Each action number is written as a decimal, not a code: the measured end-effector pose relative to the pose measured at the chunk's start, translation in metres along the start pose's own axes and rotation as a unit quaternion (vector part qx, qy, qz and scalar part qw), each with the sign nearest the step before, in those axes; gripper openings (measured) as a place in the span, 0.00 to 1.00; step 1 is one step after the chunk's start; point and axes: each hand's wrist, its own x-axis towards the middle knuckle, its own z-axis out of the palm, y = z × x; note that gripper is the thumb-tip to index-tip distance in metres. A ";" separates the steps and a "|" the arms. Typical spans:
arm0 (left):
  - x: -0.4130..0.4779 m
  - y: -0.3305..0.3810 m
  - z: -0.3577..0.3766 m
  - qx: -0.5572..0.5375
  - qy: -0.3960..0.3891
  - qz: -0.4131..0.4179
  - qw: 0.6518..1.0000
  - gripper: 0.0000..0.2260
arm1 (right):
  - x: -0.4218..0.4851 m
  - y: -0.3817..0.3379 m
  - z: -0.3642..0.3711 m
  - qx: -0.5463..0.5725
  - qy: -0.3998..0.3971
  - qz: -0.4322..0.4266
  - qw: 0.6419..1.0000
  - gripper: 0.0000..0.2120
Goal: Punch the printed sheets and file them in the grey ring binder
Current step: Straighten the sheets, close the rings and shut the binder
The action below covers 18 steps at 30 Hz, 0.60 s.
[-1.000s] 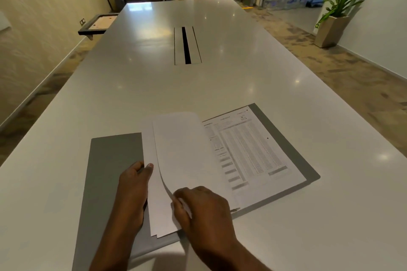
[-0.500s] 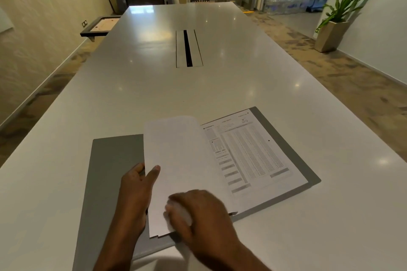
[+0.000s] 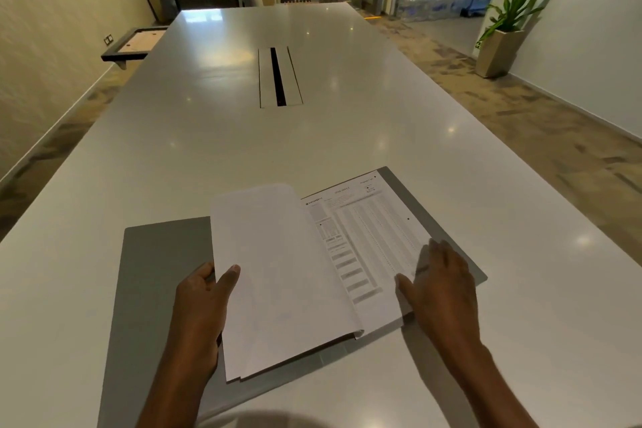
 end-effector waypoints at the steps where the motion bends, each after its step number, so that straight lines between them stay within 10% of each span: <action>1: 0.001 -0.002 -0.001 0.006 0.005 0.001 1.000 0.07 | 0.000 0.006 0.001 -0.008 -0.005 0.017 1.000 0.38; 18: 0.000 -0.001 -0.002 0.012 0.019 -0.017 1.000 0.03 | 0.003 0.028 -0.005 -0.008 -0.036 0.078 0.996 0.38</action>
